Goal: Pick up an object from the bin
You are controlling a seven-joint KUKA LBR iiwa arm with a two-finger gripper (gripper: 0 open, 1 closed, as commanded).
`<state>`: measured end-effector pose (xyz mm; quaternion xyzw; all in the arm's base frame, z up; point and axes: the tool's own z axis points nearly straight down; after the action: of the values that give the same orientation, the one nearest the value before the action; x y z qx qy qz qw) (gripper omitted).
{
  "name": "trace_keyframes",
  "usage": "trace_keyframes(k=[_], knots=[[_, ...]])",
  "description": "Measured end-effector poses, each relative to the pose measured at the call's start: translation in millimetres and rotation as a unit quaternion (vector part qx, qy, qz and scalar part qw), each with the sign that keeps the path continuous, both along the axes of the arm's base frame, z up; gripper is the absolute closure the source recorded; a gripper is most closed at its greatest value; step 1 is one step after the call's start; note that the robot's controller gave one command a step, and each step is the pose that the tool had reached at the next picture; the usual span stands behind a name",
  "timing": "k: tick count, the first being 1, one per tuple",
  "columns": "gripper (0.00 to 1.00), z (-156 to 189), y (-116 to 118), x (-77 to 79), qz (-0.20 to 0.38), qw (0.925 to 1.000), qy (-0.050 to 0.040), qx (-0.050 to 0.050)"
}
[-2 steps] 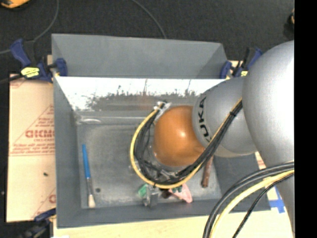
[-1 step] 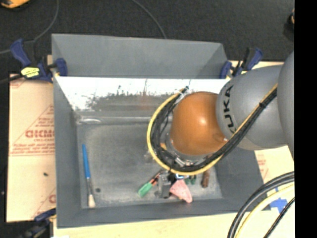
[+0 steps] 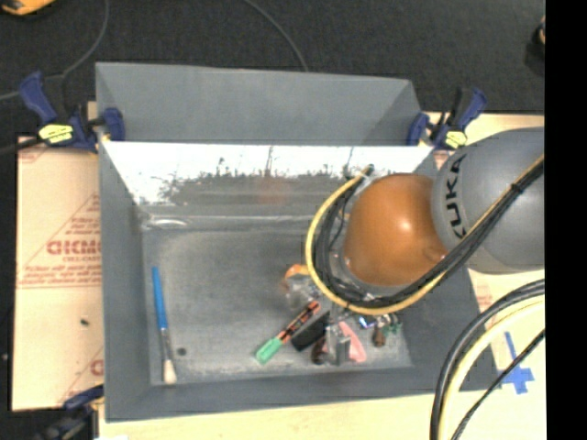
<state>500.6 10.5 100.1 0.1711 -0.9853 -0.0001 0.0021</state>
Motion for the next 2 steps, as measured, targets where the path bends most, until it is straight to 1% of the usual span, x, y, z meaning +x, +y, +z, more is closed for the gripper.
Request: trace_keyframes(k=[1, 2], knots=[[0.0, -30.7, -14.5, 8.1, -0.074, 0.9972, -0.0037, 0.002], [1.0, -29.1, 10.3, 31.2, 0.172, 0.9851, -0.0018, 0.001]])
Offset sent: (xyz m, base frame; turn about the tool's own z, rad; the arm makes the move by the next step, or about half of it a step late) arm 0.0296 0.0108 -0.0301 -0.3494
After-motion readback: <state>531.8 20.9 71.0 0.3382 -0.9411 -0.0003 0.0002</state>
